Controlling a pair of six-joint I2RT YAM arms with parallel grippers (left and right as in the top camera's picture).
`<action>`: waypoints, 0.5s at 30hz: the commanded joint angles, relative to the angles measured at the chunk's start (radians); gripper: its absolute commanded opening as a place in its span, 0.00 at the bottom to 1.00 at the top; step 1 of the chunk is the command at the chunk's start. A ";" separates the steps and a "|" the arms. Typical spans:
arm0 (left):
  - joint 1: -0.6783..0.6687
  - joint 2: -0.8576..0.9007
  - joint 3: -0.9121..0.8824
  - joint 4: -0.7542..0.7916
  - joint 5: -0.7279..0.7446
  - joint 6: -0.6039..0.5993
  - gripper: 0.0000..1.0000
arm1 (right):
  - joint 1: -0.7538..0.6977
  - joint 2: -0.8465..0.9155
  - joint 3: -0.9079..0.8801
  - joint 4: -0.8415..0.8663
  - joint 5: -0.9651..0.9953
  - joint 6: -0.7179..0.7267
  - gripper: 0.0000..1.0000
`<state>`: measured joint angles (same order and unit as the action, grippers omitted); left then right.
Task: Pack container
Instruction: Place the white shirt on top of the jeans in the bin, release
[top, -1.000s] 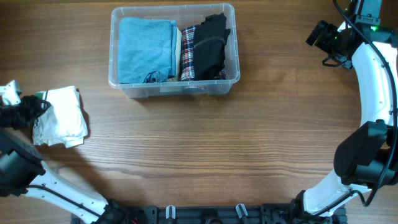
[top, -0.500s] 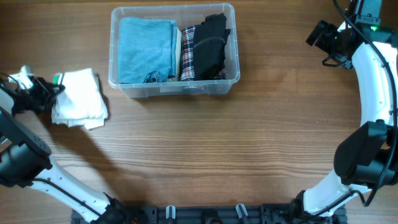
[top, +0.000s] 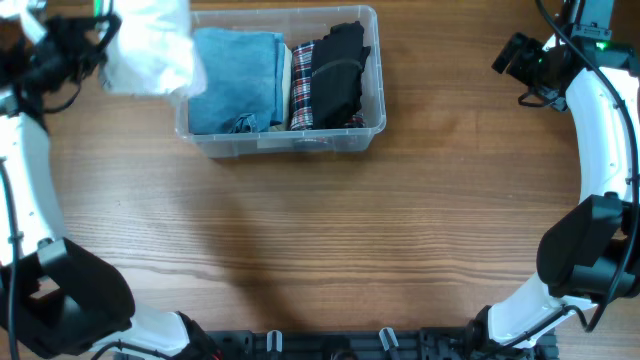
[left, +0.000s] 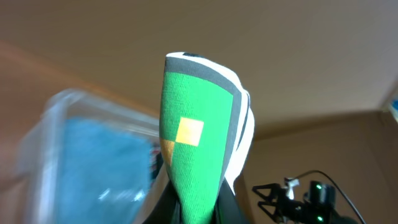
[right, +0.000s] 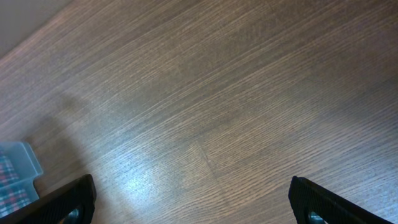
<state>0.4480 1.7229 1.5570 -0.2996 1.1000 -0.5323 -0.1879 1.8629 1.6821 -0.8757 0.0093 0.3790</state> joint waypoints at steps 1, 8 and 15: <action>-0.093 -0.032 0.016 0.095 -0.020 -0.163 0.04 | 0.000 0.011 -0.002 0.000 0.020 -0.012 1.00; -0.306 -0.003 0.016 0.005 -0.336 -0.074 0.04 | -0.001 0.012 -0.002 0.000 0.020 -0.012 1.00; -0.383 0.089 0.016 -0.155 -0.609 0.050 0.04 | 0.000 0.011 -0.002 0.000 0.020 -0.012 1.00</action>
<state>0.0765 1.7653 1.5600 -0.4366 0.6365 -0.5526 -0.1879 1.8629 1.6821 -0.8757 0.0090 0.3790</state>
